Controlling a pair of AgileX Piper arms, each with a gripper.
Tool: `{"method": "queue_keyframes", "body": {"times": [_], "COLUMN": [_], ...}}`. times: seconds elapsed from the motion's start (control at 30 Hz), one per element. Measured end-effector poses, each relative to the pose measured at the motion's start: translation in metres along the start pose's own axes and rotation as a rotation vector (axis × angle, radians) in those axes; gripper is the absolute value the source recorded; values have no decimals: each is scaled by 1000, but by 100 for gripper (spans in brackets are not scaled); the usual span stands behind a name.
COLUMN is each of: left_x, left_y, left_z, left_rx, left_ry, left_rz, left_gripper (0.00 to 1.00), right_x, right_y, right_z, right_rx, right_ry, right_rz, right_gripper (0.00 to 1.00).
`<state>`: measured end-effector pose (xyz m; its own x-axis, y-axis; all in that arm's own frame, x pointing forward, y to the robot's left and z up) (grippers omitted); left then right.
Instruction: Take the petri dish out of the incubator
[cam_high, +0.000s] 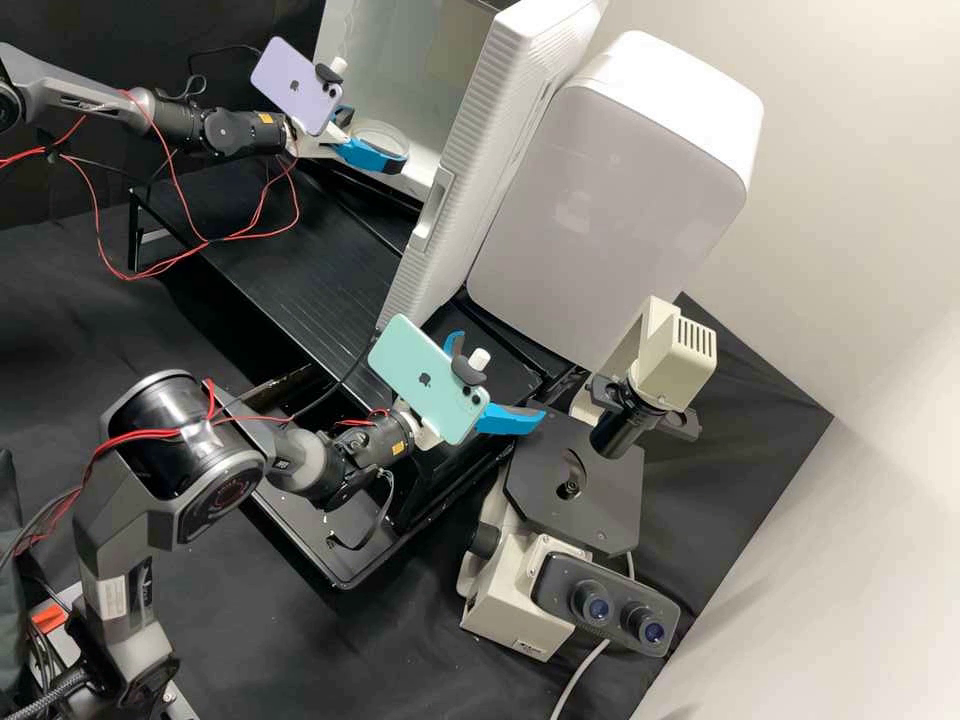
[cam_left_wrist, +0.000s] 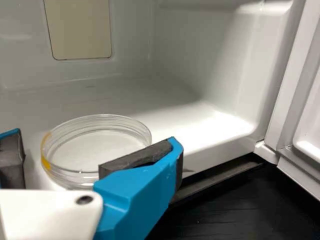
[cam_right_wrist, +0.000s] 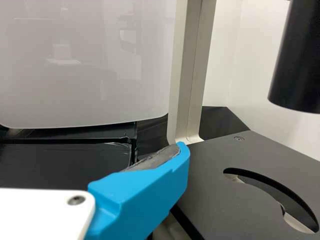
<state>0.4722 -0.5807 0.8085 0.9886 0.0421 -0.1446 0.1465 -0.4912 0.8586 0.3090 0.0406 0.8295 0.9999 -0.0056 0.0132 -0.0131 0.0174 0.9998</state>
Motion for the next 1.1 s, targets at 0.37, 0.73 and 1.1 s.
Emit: {"method": "queue_keyframes", "body": {"times": [0.37, 0.73, 1.1], "left_x": [-3, -3, 0], "left_y": [-1, -2, -5], "left_z": [9, 9, 9], "left_rx": [51, 72, 92], "left_ry": [7, 5, 7], "left_rz": [62, 63, 57], "left_gripper": [0, 0, 0], "right_x": [0, 0, 0], "right_y": [0, 0, 0], "right_z": [0, 0, 0], "right_rx": [0, 0, 0], "right_ry": [0, 0, 0], "right_rz": [0, 0, 0], "right_gripper": [100, 100, 100]}}
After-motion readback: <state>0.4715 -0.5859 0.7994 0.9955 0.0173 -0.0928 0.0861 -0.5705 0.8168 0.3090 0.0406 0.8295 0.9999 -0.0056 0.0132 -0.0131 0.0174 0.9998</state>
